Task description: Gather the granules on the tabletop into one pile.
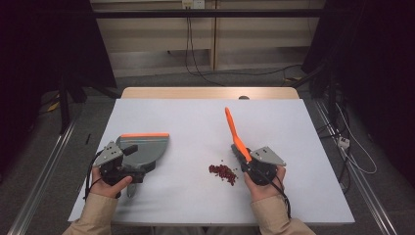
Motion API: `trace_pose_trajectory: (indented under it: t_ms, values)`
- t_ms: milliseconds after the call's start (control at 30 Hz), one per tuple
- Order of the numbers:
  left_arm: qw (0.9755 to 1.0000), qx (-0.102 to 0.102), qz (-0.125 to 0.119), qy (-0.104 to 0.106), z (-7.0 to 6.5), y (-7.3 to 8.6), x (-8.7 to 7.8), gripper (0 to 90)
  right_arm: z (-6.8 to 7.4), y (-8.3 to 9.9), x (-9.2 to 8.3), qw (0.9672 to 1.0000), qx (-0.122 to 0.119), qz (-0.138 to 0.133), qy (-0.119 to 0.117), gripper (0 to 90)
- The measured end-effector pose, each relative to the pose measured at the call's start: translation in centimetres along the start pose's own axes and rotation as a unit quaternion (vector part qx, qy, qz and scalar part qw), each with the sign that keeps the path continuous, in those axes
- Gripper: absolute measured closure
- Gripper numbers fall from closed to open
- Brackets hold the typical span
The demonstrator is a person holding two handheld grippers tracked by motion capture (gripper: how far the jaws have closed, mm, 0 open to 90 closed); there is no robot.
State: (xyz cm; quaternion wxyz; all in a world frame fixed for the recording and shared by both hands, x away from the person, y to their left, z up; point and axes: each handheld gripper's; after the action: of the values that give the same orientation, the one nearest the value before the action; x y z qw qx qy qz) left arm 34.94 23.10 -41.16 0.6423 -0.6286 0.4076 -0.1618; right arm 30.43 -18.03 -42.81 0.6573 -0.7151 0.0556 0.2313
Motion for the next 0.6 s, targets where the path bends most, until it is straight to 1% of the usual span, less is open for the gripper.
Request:
trace_pose_trajectory:
  t_ms: [33,100,167,200,233,333,433,500,533,567,600]
  values:
    - [1.0,0.0,-0.001,0.0,0.0,0.0,0.0,6.1,0.2,0.2,-0.1,1.0,0.004,0.001,0.005,71.3]
    - [1.0,0.0,-0.001,0.0,0.0,-0.1,-0.1,6.1,0.7,0.5,-0.2,0.9998,-0.003,0.008,0.019,71.3]
    - [1.0,0.0,-0.005,0.003,-0.1,-0.1,-0.1,6.1,1.3,0.8,-0.2,0.9997,0.007,0.014,0.018,71.3]
    - [1.0,0.0,-0.004,0.003,-0.1,-0.1,-0.2,6.1,1.7,0.9,-0.1,0.9998,0.007,0.01,0.019,71.3]
    - [1.0,0.001,-0.004,0.003,-0.1,-0.1,-0.2,6.1,2.1,0.9,-0.1,0.9997,-0.001,0.011,0.023,71.3]
    - [1.0,0.0,-0.004,0.003,-0.1,-0.2,-0.2,6.1,3.0,0.9,0.2,0.9996,-0.004,0.009,0.027,71.2]
    - [1.0,0.001,-0.004,0.002,-0.1,-0.2,-0.2,6.1,3.4,0.9,0.4,0.9995,0.009,0.004,0.031,71.2]
    - [1.0,0.001,-0.003,0.001,-0.1,-0.1,-0.2,6.1,3.5,0.9,0.4,0.9994,0.013,0.001,0.033,71.2]
    - [1.0,0.001,-0.004,0.001,-0.1,-0.1,-0.1,6.1,3.6,0.9,0.4,0.9993,0.019,-0.001,0.032,71.2]
    - [1.0,0.001,-0.003,0.001,-0.1,-0.1,-0.1,6.1,3.7,0.9,0.5,0.9994,0.025,-0.001,0.024,71.2]
    - [1.0,0.002,-0.004,0.001,-0.1,-0.1,-0.1,6.1,3.9,0.9,0.5,0.9994,0.021,-0.001,0.028,71.2]
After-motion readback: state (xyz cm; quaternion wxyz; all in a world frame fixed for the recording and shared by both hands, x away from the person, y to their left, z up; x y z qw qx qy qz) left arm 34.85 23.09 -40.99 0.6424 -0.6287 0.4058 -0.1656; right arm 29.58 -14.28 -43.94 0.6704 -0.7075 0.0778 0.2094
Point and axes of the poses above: each handheld gripper's, and its own axes: x roughly forward along the jaws, y roughly out of its underside, z roughly to its left, and after that the axes turned 3 degrees about -z, right-handed
